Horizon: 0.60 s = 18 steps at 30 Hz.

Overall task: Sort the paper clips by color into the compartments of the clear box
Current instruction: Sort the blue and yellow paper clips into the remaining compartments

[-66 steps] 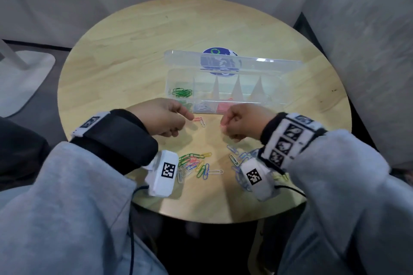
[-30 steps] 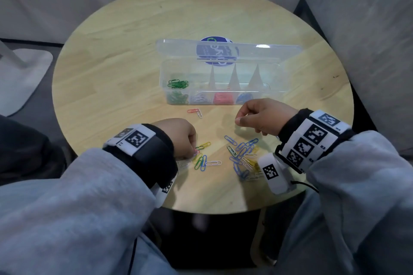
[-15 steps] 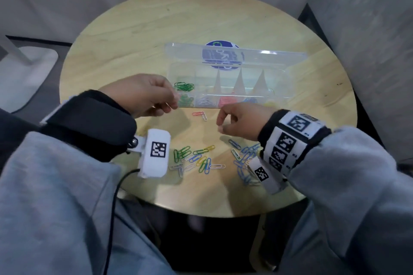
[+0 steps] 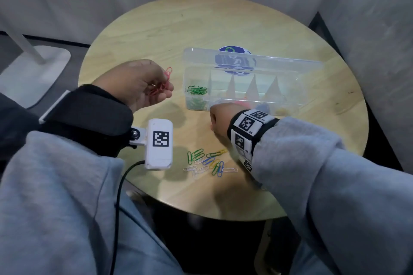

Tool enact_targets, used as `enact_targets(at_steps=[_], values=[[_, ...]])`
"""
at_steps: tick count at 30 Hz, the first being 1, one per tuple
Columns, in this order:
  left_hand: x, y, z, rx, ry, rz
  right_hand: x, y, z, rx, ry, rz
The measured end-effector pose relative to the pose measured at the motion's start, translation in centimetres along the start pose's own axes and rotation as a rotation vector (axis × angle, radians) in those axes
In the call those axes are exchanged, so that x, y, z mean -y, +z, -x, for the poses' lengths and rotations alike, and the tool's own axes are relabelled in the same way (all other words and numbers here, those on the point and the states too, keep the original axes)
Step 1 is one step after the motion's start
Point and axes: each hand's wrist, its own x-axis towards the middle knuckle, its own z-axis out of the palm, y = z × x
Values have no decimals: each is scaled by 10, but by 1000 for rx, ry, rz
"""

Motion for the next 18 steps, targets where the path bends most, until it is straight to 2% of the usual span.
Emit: enact_targets(at_steps=[3,6,8,13,18], values=[[5,8,-2,28,-30,-68,-4,0,3,102,34,8],[10,14,-6,35,-58,-142,-12,-4,14,147,42,28],[13,18,-8,44,-66,-180,-21,-10,20,158,35,-51],[18,24,-11,63,-66,-244,-47,-41,39,114,95,-958],[21,32,-14,90,-70,-277,-66,-62,40,-175,178,-1430]])
